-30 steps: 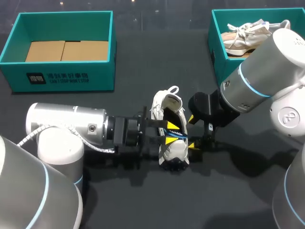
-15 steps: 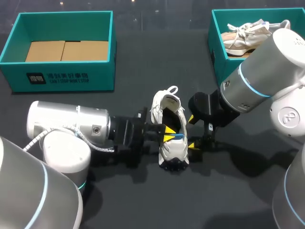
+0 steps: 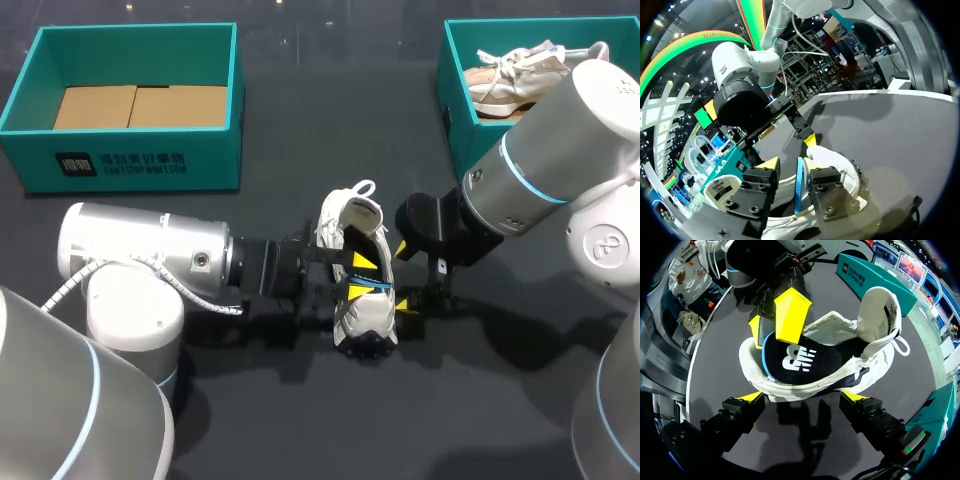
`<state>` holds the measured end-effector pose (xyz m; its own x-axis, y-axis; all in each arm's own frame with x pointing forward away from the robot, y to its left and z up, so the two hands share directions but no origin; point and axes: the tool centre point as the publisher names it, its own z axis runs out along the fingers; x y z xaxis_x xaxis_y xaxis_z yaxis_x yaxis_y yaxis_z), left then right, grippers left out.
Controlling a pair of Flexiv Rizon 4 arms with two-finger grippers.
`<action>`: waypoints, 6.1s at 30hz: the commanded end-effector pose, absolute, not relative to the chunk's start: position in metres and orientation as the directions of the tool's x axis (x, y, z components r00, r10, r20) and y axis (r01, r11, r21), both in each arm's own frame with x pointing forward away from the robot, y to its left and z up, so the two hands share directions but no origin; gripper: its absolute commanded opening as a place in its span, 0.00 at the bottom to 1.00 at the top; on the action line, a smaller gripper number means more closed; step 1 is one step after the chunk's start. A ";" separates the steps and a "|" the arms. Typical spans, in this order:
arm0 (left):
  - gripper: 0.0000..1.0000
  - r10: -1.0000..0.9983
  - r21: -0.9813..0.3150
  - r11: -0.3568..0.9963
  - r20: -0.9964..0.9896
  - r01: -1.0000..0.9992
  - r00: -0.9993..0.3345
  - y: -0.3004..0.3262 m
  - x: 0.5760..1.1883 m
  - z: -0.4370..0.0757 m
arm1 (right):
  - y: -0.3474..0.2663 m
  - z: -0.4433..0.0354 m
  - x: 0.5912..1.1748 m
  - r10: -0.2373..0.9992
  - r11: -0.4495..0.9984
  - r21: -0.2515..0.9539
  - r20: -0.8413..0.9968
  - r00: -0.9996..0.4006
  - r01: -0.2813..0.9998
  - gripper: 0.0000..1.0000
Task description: Take the shoe out of the shoebox, open the shoe tongue, remove and reinsert the insole, then place the shoe into the shoebox
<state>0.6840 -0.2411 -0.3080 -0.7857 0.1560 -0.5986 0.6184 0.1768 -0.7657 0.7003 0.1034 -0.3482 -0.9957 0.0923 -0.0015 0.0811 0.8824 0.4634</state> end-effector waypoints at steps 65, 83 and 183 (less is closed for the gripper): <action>0.00 0.891 -0.597 0.315 -0.083 0.738 -0.447 -0.152 0.695 -0.250 | -0.030 -0.311 0.694 0.327 0.843 0.448 0.012 -0.945 0.298 1.00; 0.00 0.990 -0.456 0.095 -0.050 0.885 -0.132 -0.210 0.719 -0.252 | -0.030 -0.311 0.694 0.327 0.843 0.448 0.012 -0.945 0.298 1.00; 0.00 0.997 -0.353 0.026 0.082 0.935 0.003 -0.245 0.667 -0.399 | -0.030 -0.311 0.694 0.327 0.843 0.448 0.012 -0.945 0.298 1.00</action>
